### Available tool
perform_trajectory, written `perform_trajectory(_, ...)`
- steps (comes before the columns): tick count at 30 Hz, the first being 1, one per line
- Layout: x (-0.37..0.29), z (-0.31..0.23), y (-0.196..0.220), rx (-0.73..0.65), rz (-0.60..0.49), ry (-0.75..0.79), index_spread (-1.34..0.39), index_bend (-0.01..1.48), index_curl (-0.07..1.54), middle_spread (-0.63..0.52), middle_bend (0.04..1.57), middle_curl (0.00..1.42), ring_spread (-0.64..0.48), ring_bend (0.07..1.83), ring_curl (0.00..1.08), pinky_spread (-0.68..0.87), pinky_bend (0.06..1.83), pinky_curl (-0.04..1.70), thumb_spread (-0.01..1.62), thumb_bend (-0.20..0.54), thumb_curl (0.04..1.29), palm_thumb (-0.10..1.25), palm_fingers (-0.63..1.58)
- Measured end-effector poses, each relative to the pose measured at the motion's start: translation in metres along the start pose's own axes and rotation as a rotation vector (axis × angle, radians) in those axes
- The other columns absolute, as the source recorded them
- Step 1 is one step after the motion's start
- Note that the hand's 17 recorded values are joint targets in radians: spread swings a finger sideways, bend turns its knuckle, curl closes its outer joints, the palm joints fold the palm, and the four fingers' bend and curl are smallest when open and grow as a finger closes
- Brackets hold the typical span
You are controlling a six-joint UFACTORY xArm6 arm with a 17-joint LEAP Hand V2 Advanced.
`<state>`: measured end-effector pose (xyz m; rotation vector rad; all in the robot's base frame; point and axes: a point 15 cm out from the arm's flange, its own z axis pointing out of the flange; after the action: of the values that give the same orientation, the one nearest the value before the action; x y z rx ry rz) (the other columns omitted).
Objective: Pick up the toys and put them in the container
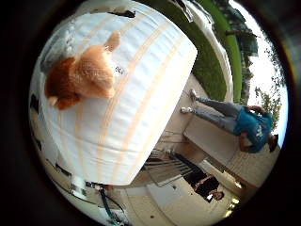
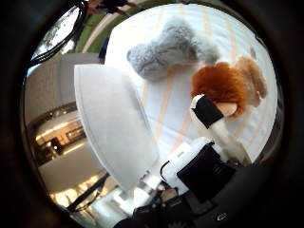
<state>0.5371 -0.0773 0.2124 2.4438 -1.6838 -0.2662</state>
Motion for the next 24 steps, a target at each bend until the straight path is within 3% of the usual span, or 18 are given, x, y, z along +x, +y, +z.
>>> perform_trajectory(12, 0.023, 0.04, 0.007, -0.065, 0.031, -0.022, -0.22, 0.16, 0.26, 0.03, 0.18, 0.33, 0.25, 0.42, 0.32, 0.38, 0.5, 0.23, 1.16, -0.026, 0.43, 0.69, 0.14)
perform_trajectory(17, 0.011, 0.059, -0.009, -0.102, -0.017, 0.02, -0.21, 0.17, 0.26, 0.03, 0.18, 0.33, 0.25, 0.42, 0.32, 0.38, 0.5, 0.23, 1.16, -0.025, 0.43, 0.7, 0.14)
perform_trajectory(18, 0.011, 0.059, -0.009, -0.108, -0.019, 0.031, -0.2, 0.2, 0.27, 0.02, 0.19, 0.34, 0.25, 0.42, 0.32, 0.38, 0.47, 0.22, 1.16, -0.024, 0.43, 0.7, 0.19)
perform_trajectory(19, 0.012, 0.059, -0.008, -0.117, -0.02, 0.048, -0.19, 0.25, 0.28, 0.0, 0.29, 0.37, 0.25, 0.47, 0.33, 0.38, 0.45, 0.2, 1.15, -0.019, 0.43, 0.71, 0.41)
perform_trajectory(22, 0.02, 0.058, -0.004, -0.14, -0.014, 0.094, -0.24, 0.2, 0.25, -0.06, 0.41, 0.4, 0.2, 0.65, 0.34, 0.38, 0.48, 0.17, 1.14, -0.014, 0.43, 0.74, 0.84)
perform_trajectory(23, 0.021, 0.058, -0.004, -0.142, -0.013, 0.096, -0.29, 0.11, 0.21, -0.08, 0.55, 0.47, 0.17, 0.84, 0.41, 0.38, 0.58, 0.2, 1.14, -0.01, 0.44, 0.77, 1.04)
perform_trajectory(24, 0.02, 0.058, -0.004, -0.141, -0.014, 0.096, -0.3, 0.1, 0.21, -0.08, 0.58, 0.49, 0.16, 0.89, 0.43, 0.38, 0.6, 0.21, 1.14, -0.01, 0.44, 0.78, 1.04)
